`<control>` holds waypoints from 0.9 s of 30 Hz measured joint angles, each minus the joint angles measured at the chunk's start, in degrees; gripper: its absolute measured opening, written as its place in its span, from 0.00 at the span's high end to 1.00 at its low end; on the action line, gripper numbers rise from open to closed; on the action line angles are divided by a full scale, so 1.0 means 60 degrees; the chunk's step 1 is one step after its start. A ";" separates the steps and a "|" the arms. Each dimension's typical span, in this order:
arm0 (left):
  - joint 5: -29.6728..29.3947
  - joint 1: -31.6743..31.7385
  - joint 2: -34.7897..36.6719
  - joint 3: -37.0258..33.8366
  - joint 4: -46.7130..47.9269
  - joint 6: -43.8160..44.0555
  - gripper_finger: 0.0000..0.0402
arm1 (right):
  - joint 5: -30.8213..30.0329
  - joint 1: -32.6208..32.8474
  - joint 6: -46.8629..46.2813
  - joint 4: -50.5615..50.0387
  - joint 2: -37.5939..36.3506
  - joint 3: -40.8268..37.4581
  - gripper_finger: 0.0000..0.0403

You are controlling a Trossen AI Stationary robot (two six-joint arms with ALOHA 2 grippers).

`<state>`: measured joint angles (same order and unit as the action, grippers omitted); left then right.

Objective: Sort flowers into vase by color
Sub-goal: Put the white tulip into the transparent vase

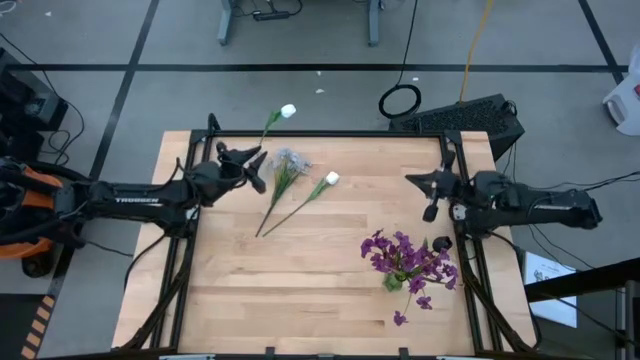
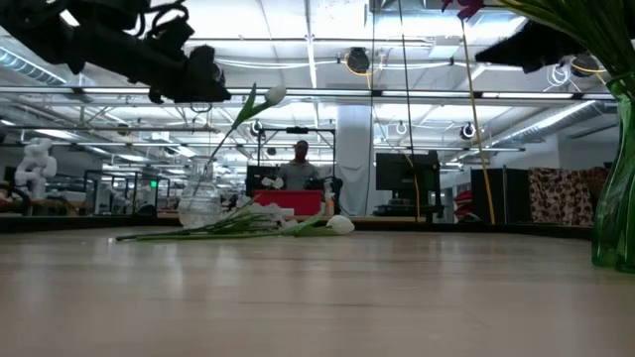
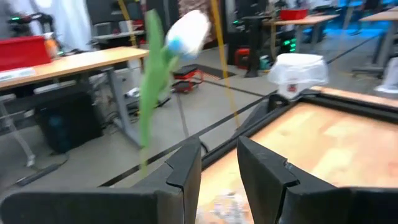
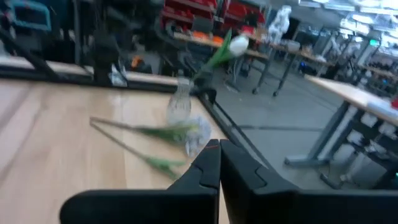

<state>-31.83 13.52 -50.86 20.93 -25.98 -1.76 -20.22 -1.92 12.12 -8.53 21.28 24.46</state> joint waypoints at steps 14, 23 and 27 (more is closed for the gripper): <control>0.0004 -0.2395 0.0220 0.0000 -0.0006 0.0065 0.72 | 0.4474 -0.2874 -0.0053 0.2143 0.1998 0.0399 1.00; 0.0004 -0.3868 0.0167 0.0000 0.0006 0.0240 0.72 | 0.6340 -0.4021 -0.0781 0.3957 0.4449 0.0396 1.00; 0.0005 -0.4339 0.0001 0.0004 -0.0033 0.0240 0.72 | 0.6680 -0.4122 -0.0961 0.4623 0.5354 0.0396 1.00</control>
<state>-31.80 -12.51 -50.85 20.95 -26.17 -0.32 19.86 -26.65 6.36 19.20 53.40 26.83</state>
